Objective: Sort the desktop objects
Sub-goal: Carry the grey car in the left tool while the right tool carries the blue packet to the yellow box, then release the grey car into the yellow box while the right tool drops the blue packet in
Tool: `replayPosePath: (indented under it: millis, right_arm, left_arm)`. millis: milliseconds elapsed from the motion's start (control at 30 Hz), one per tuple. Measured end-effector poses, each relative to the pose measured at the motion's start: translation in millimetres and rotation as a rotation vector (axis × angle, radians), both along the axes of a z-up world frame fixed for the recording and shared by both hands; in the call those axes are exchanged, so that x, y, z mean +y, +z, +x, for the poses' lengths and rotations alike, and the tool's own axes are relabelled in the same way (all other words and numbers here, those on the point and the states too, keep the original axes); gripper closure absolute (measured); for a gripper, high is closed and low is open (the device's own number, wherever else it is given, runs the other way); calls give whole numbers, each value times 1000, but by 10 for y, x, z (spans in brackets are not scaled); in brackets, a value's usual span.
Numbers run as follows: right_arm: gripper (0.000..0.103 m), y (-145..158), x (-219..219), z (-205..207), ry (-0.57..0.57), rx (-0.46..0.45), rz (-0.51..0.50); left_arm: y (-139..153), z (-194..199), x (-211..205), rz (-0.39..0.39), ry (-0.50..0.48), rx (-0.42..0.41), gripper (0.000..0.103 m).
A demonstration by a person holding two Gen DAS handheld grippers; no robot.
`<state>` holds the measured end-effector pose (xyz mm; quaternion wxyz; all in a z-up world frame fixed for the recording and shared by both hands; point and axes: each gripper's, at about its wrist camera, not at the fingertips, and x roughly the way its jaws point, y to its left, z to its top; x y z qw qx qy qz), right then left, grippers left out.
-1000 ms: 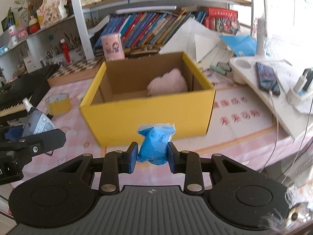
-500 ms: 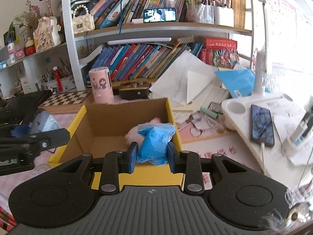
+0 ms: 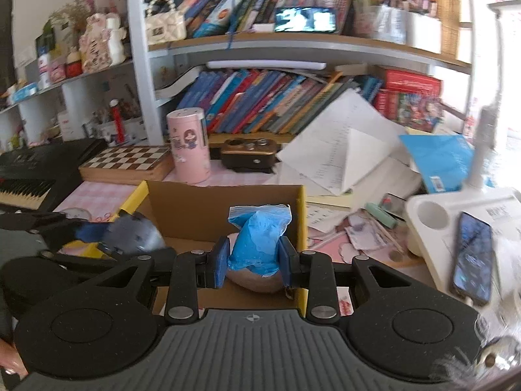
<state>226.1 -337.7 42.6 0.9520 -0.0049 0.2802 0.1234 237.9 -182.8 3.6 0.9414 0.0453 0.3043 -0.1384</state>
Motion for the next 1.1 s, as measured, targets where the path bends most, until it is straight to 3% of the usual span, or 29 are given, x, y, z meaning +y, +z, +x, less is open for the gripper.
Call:
replayPosePath:
  millis: [267, 667, 800, 1100]
  right_arm:
    - [74, -95, 177, 478, 110, 43, -66]
    - [74, -401, 581, 974, 322, 238, -179]
    - [74, -491, 660, 1079, 347, 285, -201]
    - [74, -689, 684, 1209, 350, 372, -216]
  left_arm:
    - [-170, 86, -82, -6, 16, 64, 40]
    - [-342, 88, -89, -15, 57, 145, 40]
    - [-373, 108, -44, -34, 92, 172, 40]
    - [-307, 10, -30, -12, 122, 135, 38]
